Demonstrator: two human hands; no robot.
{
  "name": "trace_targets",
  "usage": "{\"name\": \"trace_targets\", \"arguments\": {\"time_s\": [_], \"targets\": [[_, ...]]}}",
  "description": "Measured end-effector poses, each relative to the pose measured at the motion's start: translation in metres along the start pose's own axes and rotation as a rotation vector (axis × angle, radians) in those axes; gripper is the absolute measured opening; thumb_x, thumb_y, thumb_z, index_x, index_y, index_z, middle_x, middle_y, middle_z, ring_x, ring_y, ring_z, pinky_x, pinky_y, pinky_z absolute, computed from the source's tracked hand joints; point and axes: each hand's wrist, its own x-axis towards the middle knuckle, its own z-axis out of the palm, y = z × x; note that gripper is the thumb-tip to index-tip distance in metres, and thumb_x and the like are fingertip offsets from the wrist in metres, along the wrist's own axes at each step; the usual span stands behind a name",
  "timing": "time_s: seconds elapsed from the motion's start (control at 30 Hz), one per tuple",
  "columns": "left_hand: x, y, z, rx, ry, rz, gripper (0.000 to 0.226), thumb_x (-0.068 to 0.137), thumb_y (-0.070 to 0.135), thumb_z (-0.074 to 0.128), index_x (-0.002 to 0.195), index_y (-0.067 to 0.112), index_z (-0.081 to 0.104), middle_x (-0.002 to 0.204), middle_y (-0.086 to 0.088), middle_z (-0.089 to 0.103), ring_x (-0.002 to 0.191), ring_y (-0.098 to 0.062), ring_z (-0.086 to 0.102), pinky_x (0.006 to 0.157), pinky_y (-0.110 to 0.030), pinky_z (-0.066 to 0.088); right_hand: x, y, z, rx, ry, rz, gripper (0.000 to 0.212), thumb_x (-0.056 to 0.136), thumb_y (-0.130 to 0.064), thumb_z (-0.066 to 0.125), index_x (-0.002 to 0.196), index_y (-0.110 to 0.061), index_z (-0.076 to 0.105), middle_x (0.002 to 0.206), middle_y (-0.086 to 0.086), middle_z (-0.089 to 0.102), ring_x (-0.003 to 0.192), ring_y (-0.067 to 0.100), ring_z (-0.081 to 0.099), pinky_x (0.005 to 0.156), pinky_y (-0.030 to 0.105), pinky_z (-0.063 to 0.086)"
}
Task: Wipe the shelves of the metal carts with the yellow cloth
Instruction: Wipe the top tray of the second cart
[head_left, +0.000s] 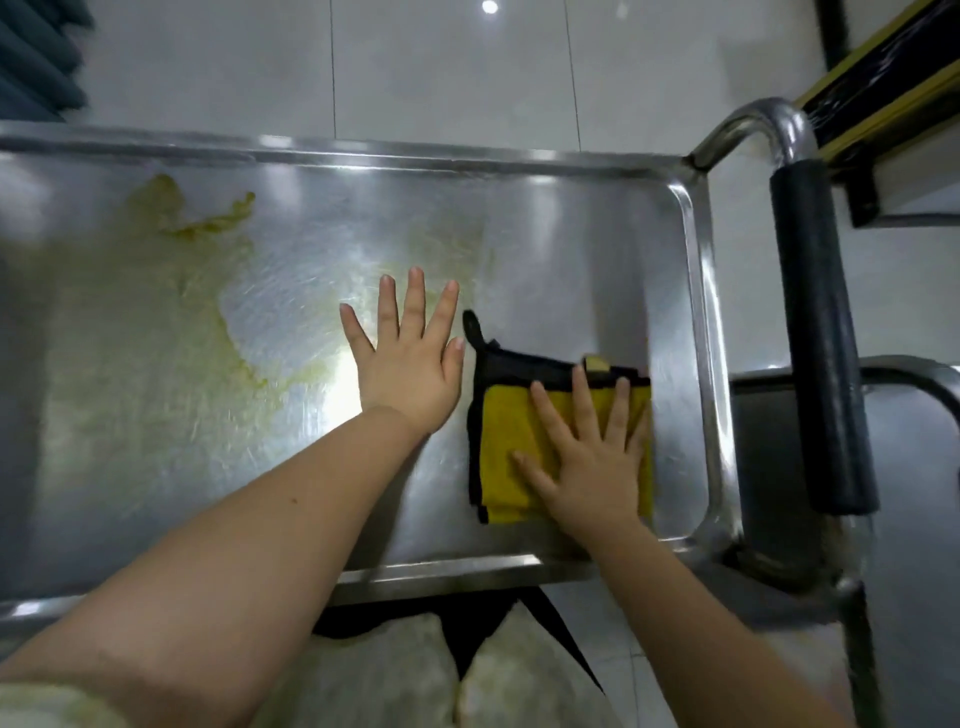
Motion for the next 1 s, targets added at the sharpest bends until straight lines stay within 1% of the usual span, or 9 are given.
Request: {"name": "trace_targets", "arguments": {"time_s": [0.1,0.2,0.33,0.43,0.57,0.67,0.8,0.9,1.0], "targets": [[-0.004,-0.027,-0.013,-0.075,0.037,-0.018,0.056,0.104,0.044,0.016,0.156,0.038,-0.002,0.166,0.000,-0.003,0.152,-0.027,-0.009,0.118,-0.057,-0.007,-0.041,-0.001,0.014,-0.063,-0.053,-0.030,0.072,0.089,-0.080,0.010,0.153,-0.048,-0.002,0.165,0.002,-0.006,0.146,0.043,-0.021,0.112,0.068,-0.004],[0.002,-0.086,-0.023,-0.059,0.082,-0.146,0.056,0.103,0.050,0.019,0.155,0.043,0.000,0.166,0.003,0.000,0.151,-0.032,-0.007,0.114,-0.066,-0.007,-0.051,-0.014,0.016,-0.037,-0.087,-0.029,0.074,0.088,-0.081,0.012,0.153,-0.049,0.002,0.165,0.004,-0.006,0.144,0.046,-0.021,0.112,0.065,-0.011],[0.003,-0.119,-0.019,0.036,0.068,-0.067,0.059,0.098,0.061,0.010,0.154,0.046,-0.002,0.166,0.006,-0.005,0.151,-0.031,-0.012,0.112,-0.068,-0.012,-0.039,-0.034,0.009,-0.072,-0.048,-0.054,0.080,0.083,-0.085,0.020,0.153,-0.049,0.007,0.165,0.009,0.001,0.144,0.054,-0.009,0.109,0.073,-0.002],[0.010,-0.116,-0.017,0.037,0.081,-0.059,0.058,0.099,0.060,0.011,0.154,0.046,-0.004,0.165,0.005,-0.006,0.150,-0.030,-0.014,0.111,-0.067,-0.014,0.042,-0.060,-0.012,-0.032,0.021,-0.085,0.080,0.080,-0.087,0.021,0.150,-0.056,-0.002,0.165,0.001,-0.006,0.144,0.051,-0.014,0.109,0.074,-0.002],[0.026,-0.112,-0.018,0.025,0.101,-0.073,0.056,0.101,0.056,0.012,0.154,0.045,-0.003,0.165,0.005,-0.008,0.150,-0.029,-0.015,0.112,-0.066,-0.016,0.190,-0.097,-0.050,0.013,0.133,0.081,0.080,0.079,-0.087,0.022,0.150,-0.056,0.000,0.166,-0.002,-0.004,0.145,0.050,-0.011,0.109,0.074,-0.003],[0.036,-0.107,-0.020,0.008,0.110,-0.085,0.056,0.102,0.053,0.012,0.155,0.044,-0.004,0.165,0.005,-0.009,0.150,-0.030,-0.015,0.110,-0.066,-0.017,0.232,-0.108,-0.063,0.010,0.108,0.126,0.081,0.079,-0.088,0.019,0.150,-0.055,0.001,0.165,-0.003,-0.005,0.146,0.049,-0.011,0.109,0.073,-0.006],[0.041,-0.103,-0.021,0.011,0.106,-0.090,0.057,0.101,0.051,0.011,0.155,0.042,-0.005,0.165,0.003,-0.011,0.150,-0.032,-0.015,0.109,-0.070,-0.016,0.166,-0.095,-0.042,-0.029,0.139,0.023,0.078,0.082,-0.086,0.020,0.151,-0.053,0.001,0.166,-0.003,-0.002,0.147,0.046,-0.006,0.112,0.069,-0.001],[0.040,-0.101,-0.022,0.009,0.097,-0.090,0.057,0.102,0.051,0.011,0.155,0.042,-0.008,0.165,0.003,-0.014,0.150,-0.033,-0.016,0.110,-0.071,-0.012,0.060,-0.085,-0.014,0.005,0.038,-0.008,0.079,0.082,-0.085,0.021,0.150,-0.055,-0.006,0.165,-0.005,-0.009,0.147,0.043,-0.017,0.113,0.068,-0.002],[0.041,-0.101,-0.021,0.014,0.103,-0.094,0.057,0.102,0.050,0.011,0.154,0.042,-0.010,0.165,0.003,-0.015,0.150,-0.033,-0.016,0.110,-0.071,-0.012,-0.027,-0.081,0.011,-0.043,-0.031,-0.075,0.077,0.084,-0.084,0.023,0.152,-0.051,0.005,0.166,-0.001,-0.001,0.147,0.045,-0.011,0.111,0.072,0.007]]}}
